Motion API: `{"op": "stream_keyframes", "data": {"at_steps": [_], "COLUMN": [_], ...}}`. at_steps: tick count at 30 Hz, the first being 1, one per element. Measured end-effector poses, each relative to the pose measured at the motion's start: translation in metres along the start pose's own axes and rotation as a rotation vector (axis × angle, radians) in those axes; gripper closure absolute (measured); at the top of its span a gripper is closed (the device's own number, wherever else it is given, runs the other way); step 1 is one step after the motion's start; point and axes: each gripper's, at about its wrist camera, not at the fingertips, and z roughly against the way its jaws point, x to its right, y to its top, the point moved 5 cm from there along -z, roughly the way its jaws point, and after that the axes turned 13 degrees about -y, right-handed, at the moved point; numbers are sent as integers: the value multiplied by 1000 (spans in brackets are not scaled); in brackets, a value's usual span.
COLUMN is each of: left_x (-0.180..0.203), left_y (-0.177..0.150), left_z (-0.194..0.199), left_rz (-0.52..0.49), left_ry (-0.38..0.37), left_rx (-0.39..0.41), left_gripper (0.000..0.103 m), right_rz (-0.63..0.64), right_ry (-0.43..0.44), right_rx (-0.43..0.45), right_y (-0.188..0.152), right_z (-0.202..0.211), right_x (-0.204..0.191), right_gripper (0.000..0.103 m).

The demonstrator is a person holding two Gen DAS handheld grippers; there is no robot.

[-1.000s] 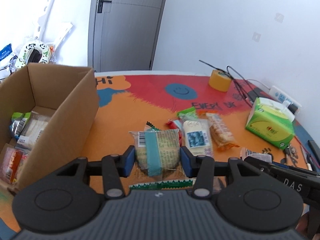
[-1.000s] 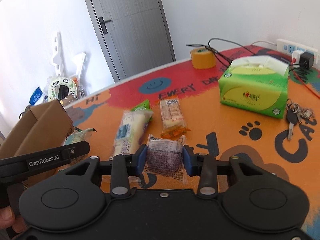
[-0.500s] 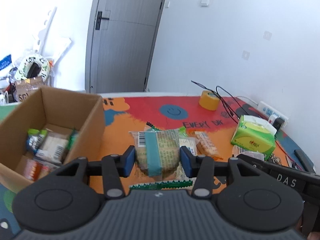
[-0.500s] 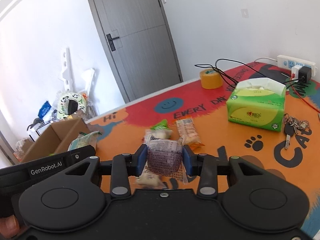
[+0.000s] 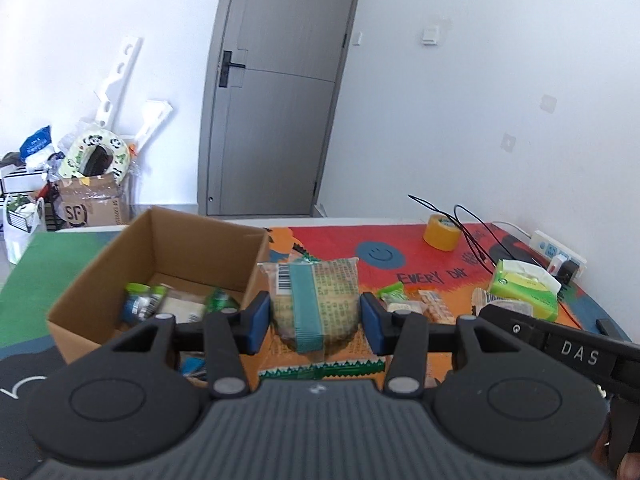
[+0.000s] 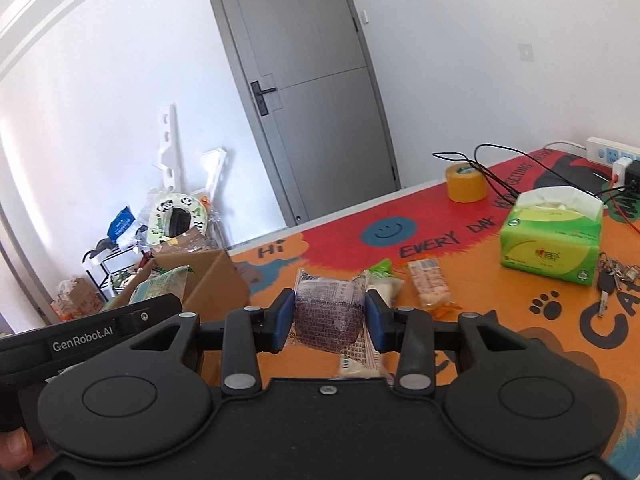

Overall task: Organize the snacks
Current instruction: 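Carry the biscuit pack and purple snack with both grippers over the box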

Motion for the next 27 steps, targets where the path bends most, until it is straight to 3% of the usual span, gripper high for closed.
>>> {"op": "stream_keyframes", "data": {"at_steps": [12,27], "left_x": [-29,-82], "left_y": [12,22], "left_z": [33,47], "left_rz": [16,69], "left_ry": [40,96], "left_rx": [45,78], "left_gripper": [56,56], "right_rz": [34,80], "right_ry": [52,125], "right_rx": [8,8], "right_y": [2,9], "right_z": [4,-6], "right_x": [-35,-83], "right_gripper": [64,64]}}
